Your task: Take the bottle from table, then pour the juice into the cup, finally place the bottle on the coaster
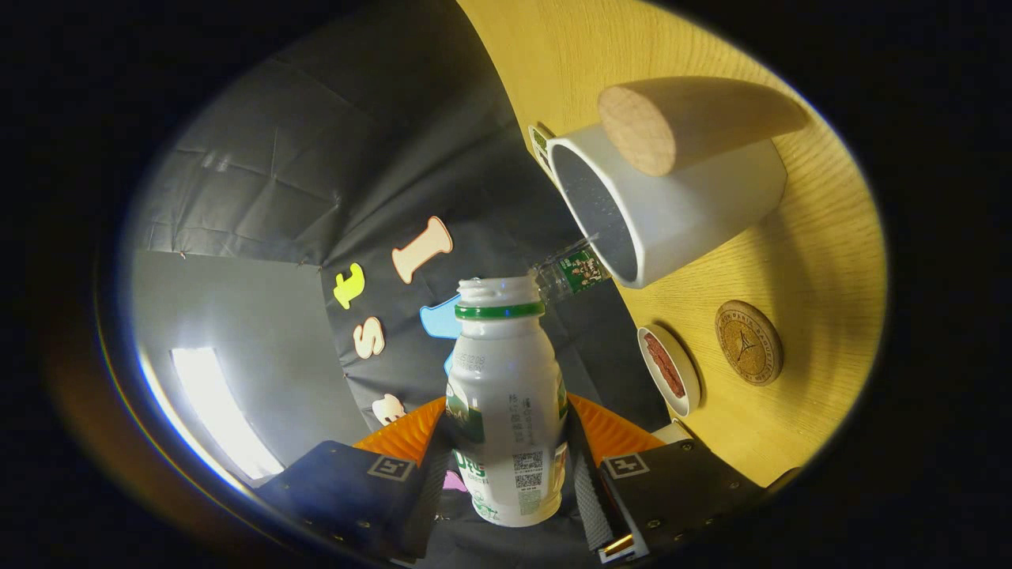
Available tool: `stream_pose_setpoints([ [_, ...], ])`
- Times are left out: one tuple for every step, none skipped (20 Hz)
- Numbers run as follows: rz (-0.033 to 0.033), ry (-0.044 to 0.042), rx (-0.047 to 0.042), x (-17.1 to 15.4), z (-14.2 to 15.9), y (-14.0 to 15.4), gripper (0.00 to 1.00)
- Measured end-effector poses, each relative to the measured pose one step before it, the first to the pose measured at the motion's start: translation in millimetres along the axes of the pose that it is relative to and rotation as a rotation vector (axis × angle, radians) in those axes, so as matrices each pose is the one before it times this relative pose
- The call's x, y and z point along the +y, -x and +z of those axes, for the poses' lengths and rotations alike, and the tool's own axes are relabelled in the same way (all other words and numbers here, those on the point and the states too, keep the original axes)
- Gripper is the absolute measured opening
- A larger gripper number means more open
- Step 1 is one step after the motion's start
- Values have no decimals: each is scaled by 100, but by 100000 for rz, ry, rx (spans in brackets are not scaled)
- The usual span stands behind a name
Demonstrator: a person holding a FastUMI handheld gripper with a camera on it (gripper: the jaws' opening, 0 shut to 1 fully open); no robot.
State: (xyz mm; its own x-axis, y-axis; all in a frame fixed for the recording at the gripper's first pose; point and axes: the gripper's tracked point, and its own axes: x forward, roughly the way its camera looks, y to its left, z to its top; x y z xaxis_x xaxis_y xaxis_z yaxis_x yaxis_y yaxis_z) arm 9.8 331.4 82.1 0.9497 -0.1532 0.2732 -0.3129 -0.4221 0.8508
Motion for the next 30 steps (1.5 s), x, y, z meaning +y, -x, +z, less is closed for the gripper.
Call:
stream_pose_setpoints([
  [-343, -731, -304, -67, 90, 59, 72],
  [-245, -867, -461, 41, 178, 57, 72],
  [-270, -1015, -427, -8, 137, -16, 72],
  [-158, -936, -355, 97, 126, -57, 72],
  [-91, -643, -224, 16, 119, 22, 72],
  [-220, -525, -179, 50, 117, -42, 72],
  [-214, -513, -39, -3, 74, -32, 72],
  [-256, -609, -49, 59, 97, -67, 72],
  [-187, -782, -134, -23, 112, -34, 72],
  [-66, -855, -127, 106, 38, -28, 72],
  [13, -771, -246, 86, 53, -21, 72],
  [-202, -688, -16, 34, -9, -19, 72],
  [-208, -578, 56, -39, -65, 42, 72],
  [-201, -669, -133, 29, -108, 149, 72],
  [-214, -756, 31, -18, 39, 5, 72],
  [-38, -644, -103, 127, 113, -193, 72],
  [-194, -474, -70, -3, 87, -9, 72],
  [-160, -381, -121, -27, -129, -92, 72],
  [-203, -320, 30, -3, 98, 74, 72],
  [-81, -419, -46, 161, 77, 22, 72],
  [-201, -475, -77, -51, -38, 118, 72],
  [-222, -599, -203, 13, 132, 12, 72],
  [-125, -612, -42, -26, 48, -43, 72],
  [-55, -525, -178, 102, -221, -137, 72],
  [-33, -450, -136, 69, -95, 23, 72],
  [-19, -380, -45, 18, -71, -11, 72],
  [35, -345, -64, 3, -49, -3, 72],
  [-1, -447, -247, -44, 48, -18, 72],
  [-14, -511, -248, 72, 19, 7, 72],
  [-152, -599, -225, -55, 25, 0, 72],
])
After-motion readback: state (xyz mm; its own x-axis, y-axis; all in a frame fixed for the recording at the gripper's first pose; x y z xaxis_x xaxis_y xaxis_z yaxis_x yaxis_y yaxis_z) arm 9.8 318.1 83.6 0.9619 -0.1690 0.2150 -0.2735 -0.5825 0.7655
